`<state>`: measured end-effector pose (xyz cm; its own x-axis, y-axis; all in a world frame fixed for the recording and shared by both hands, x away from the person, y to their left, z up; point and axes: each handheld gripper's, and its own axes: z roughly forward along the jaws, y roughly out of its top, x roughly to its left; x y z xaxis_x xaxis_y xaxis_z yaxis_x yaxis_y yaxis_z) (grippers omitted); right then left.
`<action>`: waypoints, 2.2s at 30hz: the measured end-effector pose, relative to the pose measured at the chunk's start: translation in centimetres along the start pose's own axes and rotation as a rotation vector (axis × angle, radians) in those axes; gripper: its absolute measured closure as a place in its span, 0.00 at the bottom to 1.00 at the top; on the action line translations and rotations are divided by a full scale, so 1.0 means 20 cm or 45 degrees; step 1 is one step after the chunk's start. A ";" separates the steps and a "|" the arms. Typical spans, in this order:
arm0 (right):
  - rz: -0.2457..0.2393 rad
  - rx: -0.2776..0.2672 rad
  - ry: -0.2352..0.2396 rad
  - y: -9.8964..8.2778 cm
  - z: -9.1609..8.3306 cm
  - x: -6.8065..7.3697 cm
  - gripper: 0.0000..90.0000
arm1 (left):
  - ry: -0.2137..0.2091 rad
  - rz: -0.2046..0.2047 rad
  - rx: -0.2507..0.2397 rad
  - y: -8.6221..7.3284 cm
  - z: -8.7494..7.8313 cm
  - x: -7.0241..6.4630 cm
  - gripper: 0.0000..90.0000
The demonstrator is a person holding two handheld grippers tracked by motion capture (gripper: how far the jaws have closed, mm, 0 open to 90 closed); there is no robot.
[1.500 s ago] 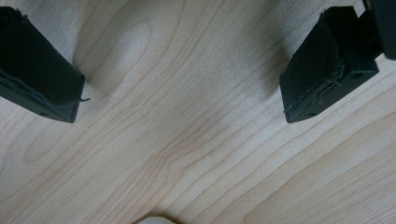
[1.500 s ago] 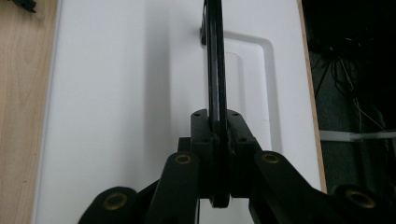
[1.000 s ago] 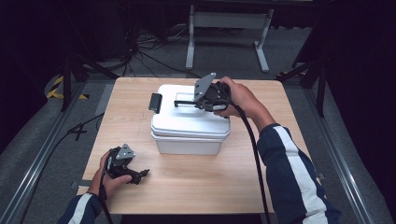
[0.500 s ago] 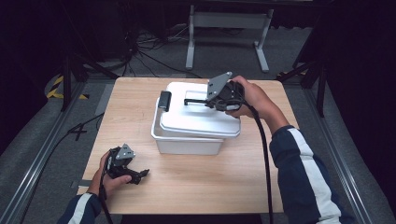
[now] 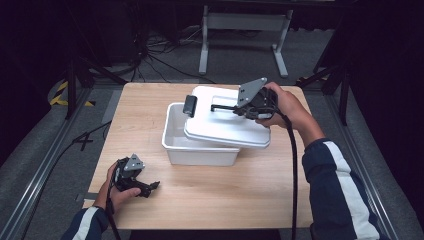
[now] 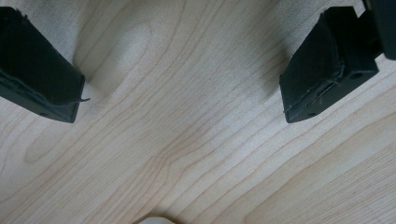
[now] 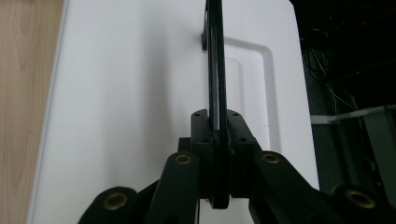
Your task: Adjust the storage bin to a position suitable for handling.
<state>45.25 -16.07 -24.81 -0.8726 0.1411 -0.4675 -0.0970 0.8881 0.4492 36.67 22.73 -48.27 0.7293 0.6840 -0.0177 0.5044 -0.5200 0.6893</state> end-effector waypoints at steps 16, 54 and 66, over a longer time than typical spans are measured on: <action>0.072 -0.007 -0.048 -0.20 -0.13 0.00 0.94 | -0.002 0.000 0.004 0.00 0.00 0.00 0.01; 0.324 -0.014 -0.141 -0.72 -0.30 -0.02 0.94 | -0.007 0.000 0.009 0.00 0.00 0.00 0.01; 0.399 0.021 -0.142 -0.84 -0.25 -0.01 0.94 | -0.007 0.000 0.009 0.00 0.00 0.00 0.01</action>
<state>44.68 -33.14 -28.51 -0.8010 0.4547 -0.3893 0.1764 0.8008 0.5723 36.66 22.74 -48.24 0.7318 0.6812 -0.0219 0.5076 -0.5233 0.6844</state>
